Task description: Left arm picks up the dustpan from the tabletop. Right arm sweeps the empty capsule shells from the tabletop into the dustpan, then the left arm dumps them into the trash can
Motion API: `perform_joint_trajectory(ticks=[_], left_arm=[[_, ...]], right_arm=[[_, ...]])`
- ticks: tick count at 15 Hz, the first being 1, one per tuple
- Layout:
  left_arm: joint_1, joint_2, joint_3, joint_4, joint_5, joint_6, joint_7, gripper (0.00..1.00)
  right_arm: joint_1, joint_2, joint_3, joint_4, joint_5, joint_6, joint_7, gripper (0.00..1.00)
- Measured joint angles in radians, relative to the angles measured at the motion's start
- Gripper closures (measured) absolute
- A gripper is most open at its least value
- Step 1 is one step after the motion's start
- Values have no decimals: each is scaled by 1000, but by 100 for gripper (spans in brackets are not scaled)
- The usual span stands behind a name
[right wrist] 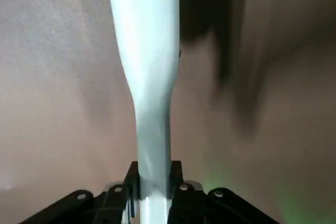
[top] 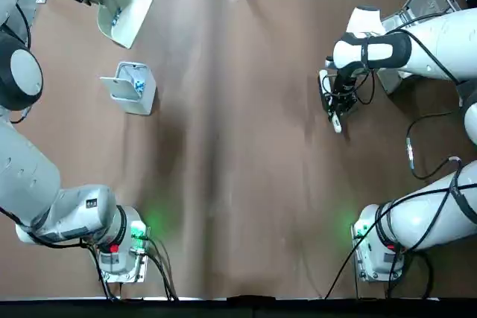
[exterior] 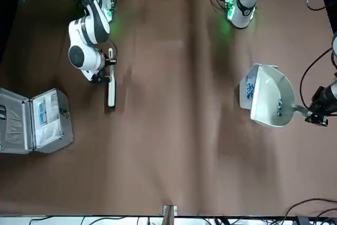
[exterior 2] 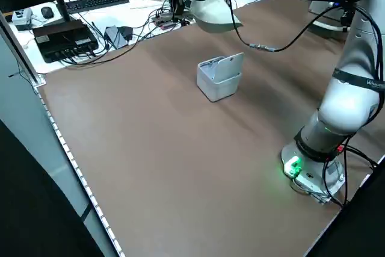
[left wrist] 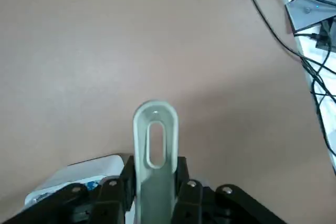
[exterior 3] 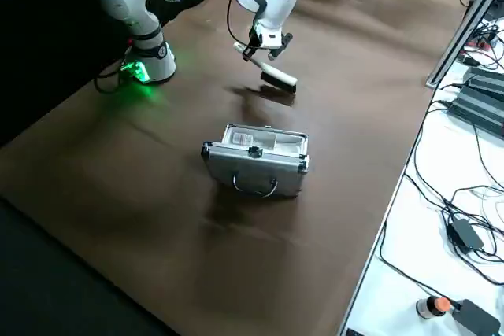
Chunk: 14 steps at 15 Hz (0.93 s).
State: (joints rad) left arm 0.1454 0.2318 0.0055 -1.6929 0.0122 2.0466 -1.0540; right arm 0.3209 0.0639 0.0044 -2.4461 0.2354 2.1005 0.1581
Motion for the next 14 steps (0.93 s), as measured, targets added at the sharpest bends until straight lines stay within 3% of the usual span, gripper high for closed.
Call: perform_joint_trajectory(ticks=[8, 14], left_arm=[[7, -52, 18, -118, 0, 140, 2, 67], [7, -157, 82, -293, 0, 326, 48, 67]], right_arm=[[26, 52, 1, -1, 0, 70, 7, 73], [37, 85, 1, -1, 0, 86, 7, 73]])
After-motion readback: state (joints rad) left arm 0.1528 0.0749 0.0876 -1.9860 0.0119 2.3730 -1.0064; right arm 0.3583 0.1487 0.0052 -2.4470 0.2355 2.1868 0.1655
